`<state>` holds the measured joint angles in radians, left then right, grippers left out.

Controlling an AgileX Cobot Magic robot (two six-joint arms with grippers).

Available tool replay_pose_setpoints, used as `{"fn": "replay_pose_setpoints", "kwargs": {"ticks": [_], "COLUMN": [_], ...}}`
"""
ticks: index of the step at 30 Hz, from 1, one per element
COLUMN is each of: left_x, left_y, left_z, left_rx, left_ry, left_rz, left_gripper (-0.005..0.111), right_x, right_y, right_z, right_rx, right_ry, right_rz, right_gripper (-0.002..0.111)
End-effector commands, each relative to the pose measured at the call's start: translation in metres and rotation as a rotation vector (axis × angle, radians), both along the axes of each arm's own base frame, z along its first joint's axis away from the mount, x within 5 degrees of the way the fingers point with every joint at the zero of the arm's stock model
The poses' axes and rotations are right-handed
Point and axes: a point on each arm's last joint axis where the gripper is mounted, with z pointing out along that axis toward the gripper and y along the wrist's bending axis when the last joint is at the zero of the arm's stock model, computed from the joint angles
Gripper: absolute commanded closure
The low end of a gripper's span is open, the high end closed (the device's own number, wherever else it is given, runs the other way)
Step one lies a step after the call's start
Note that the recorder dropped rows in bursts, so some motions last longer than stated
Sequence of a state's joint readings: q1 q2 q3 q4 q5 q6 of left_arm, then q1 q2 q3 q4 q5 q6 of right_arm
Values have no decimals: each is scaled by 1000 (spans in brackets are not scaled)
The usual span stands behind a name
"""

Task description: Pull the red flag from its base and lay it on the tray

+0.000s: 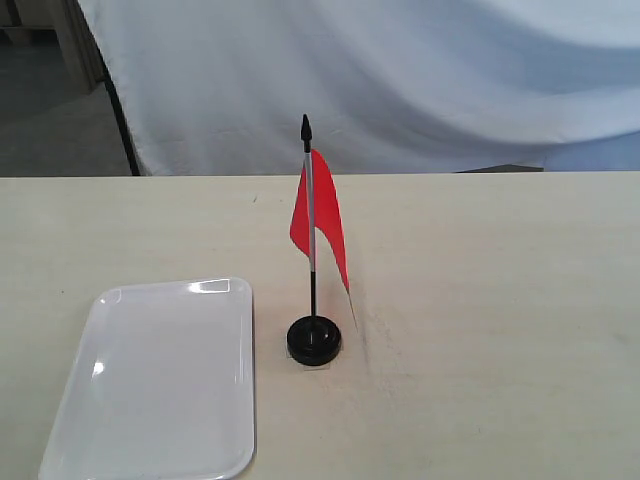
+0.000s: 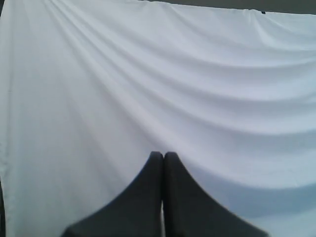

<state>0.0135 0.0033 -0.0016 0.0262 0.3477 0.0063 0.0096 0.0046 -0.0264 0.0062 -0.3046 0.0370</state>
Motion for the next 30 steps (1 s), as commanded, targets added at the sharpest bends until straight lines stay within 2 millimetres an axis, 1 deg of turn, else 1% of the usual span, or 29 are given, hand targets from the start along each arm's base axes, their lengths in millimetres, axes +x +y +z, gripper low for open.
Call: {"fn": "replay_pose_setpoints", "kwargs": {"ticks": [1,2,5,8,11,14,16,17,18,19,20,21,22,23,24,25,27,29,30], "left_x": [0,0,0,0,0,0,0,0,0,0,0,0,0,0,0,0,0,0,0], "left_y": [0,0,0,0,0,0,0,0,0,0,0,0,0,0,0,0,0,0,0], "left_z": [0,0,0,0,0,0,0,0,0,0,0,0,0,0,0,0,0,0,0], "left_rx": [-3,-3,-3,-3,-3,-3,-3,-3,-3,-3,-3,-3,-3,-3,-3,-3,-3,-3,-3], "left_ry": [-6,-6,-6,-6,-6,-6,-6,-6,-6,-6,-6,-6,-6,-6,-6,-6,-6,-6,-6], "left_rz": [-1,-1,-1,-1,-1,-1,-1,-1,-1,-1,-1,-1,-1,-1,-1,-1,-1,-1,-1], "left_gripper": [107,107,107,107,107,107,107,107,107,107,107,107,107,107,107,107,107,107,107], "right_x": [-8,-10,-16,-21,-12,2,32,41,58,67,84,93,110,119,135,145,163,176,181], "right_y": [0,0,0,0,0,0,1,1,1,1,1,2,2,2,2,2,4,13,21], "right_z": [27,35,50,59,67,73,80,81,81,81,76,72,59,52,38,27,5,-19,-28], "right_rx": [-9,-20,-57,-101,-120,-122,-126,-127,-128,-128,-129,-130,-132,-133,-135,-133,-133,-158,-173], "right_ry": [-24,-17,1,-23,17,76,191,224,263,271,293,319,396,443,507,554,650,752,779], "right_rz": [1,-4,-20,-41,-46,-42,-35,-33,-31,-31,-29,-28,-23,-20,-16,-12,0,47,80], "right_gripper": [109,109,109,109,109,109,109,109,109,109,109,109,109,109,109,109,109,108,105]}}
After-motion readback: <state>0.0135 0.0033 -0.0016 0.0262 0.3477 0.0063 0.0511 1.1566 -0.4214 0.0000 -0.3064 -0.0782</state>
